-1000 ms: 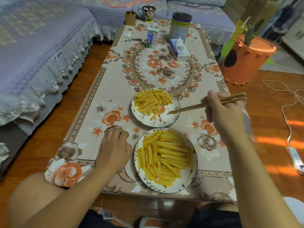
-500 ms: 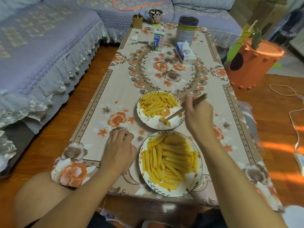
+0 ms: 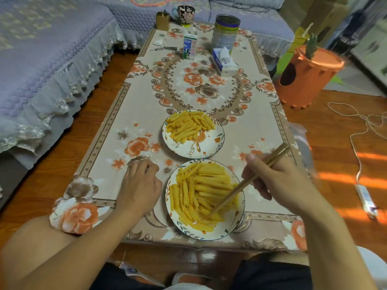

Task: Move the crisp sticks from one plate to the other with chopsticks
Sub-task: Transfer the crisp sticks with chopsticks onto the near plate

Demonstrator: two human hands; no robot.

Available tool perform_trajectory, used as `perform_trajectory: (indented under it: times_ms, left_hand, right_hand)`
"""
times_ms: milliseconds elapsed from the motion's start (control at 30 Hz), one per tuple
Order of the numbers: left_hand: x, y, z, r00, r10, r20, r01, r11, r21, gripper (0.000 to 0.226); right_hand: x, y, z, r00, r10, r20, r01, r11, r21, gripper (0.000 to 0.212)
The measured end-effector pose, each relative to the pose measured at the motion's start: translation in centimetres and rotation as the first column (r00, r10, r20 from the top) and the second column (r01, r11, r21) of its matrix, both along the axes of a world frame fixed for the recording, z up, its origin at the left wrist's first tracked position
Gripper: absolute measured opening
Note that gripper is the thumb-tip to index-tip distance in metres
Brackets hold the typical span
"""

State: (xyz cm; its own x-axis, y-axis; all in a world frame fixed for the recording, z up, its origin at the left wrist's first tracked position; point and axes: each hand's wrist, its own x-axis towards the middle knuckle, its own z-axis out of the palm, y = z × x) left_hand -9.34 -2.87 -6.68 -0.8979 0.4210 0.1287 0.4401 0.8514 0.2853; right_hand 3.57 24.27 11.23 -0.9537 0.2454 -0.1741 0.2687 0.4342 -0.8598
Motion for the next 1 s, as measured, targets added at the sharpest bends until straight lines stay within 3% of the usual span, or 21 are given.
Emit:
perform_trajectory:
  times_ms: [200, 500, 833, 1000]
  left_hand:
    - [0.2, -0.1, -0.1, 1.000, -0.001, -0.007, 0.001, 1.000, 0.022, 0.036]
    - [0.0, -0.1, -0.1, 1.000, -0.008, -0.009, 0.008, 1.000, 0.013, 0.040]
    - [-0.1, -0.1, 0.2, 1.000, 0.000, 0.013, 0.000, 1.000, -0.020, 0.039]
    - [-0.2, -0.1, 0.2, 1.000, 0.005, 0.018, -0.004, 1.000, -0.028, 0.038]
  right_hand:
    - [0.4, 0.1, 0.0, 0.997, -0.023, -0.068, 0.025, 0.999, 0.023, 0.041]
    - [-3.7, 0.6, 1.0, 0.902, -0.297, -0.312, 0.280, 0.955, -0.098, 0.039]
    - [-12.4, -2.7, -5.5, 0.822, -0.349, -0.449, 0.441, 0.890, 0.116, 0.043]
    - [-14.1, -3.1, -6.0, 0.830, -0.373, -0.414, 0.456, 0.882, 0.119, 0.054]
